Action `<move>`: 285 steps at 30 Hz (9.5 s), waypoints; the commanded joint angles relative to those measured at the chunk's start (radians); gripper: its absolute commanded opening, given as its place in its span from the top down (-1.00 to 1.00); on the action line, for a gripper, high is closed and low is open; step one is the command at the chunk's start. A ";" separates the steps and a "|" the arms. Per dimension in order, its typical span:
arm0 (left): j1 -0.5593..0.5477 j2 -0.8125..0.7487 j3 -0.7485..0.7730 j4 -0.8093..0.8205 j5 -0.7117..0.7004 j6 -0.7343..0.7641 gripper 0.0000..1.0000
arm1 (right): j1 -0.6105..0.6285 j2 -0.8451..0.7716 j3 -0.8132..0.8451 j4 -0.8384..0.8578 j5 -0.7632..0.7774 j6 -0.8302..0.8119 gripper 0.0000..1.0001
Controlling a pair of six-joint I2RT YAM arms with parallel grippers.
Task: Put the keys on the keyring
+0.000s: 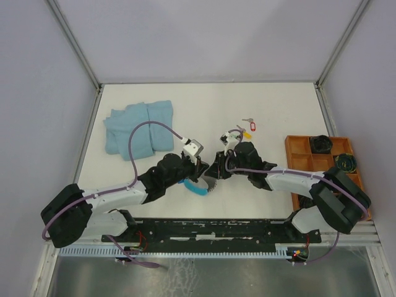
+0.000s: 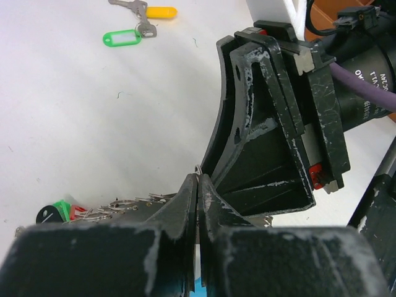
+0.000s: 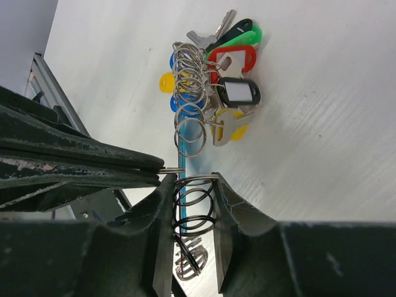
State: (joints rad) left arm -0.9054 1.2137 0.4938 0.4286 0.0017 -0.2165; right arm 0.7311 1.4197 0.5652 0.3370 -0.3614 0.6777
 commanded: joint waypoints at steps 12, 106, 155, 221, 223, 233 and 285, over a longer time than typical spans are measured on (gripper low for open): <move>-0.004 -0.200 -0.080 0.082 -0.068 -0.139 0.59 | 0.022 -0.089 -0.015 0.094 0.012 -0.425 0.98; 0.008 -0.110 -0.261 0.079 -0.274 -1.406 0.95 | 0.267 -0.258 0.037 -0.235 -0.041 -0.960 0.37; 0.007 -0.173 -0.182 0.124 -0.389 -0.533 0.95 | 0.108 -0.057 -0.006 0.128 -0.223 -0.757 0.09; 0.007 -0.185 -0.109 -0.155 -0.443 -0.816 0.95 | 0.149 -0.022 0.063 0.063 -0.156 -0.717 0.46; 0.007 -0.182 -0.102 -0.167 -0.438 -0.817 0.95 | 0.149 -0.026 0.067 0.047 -0.143 -0.722 0.50; 0.006 -0.179 -0.062 -0.235 -0.436 -0.813 0.95 | 0.149 -0.024 0.090 0.017 -0.139 -0.726 0.43; 0.025 -0.596 -0.303 -0.227 -0.359 -0.787 -0.21 | 0.095 -0.047 0.060 0.071 -0.200 -0.688 0.98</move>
State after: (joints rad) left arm -0.8867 0.7105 0.2508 0.1196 -0.3820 -1.0203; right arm 0.8391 1.4063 0.6273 0.3038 -0.5243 -0.0551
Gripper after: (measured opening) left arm 0.575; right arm 0.016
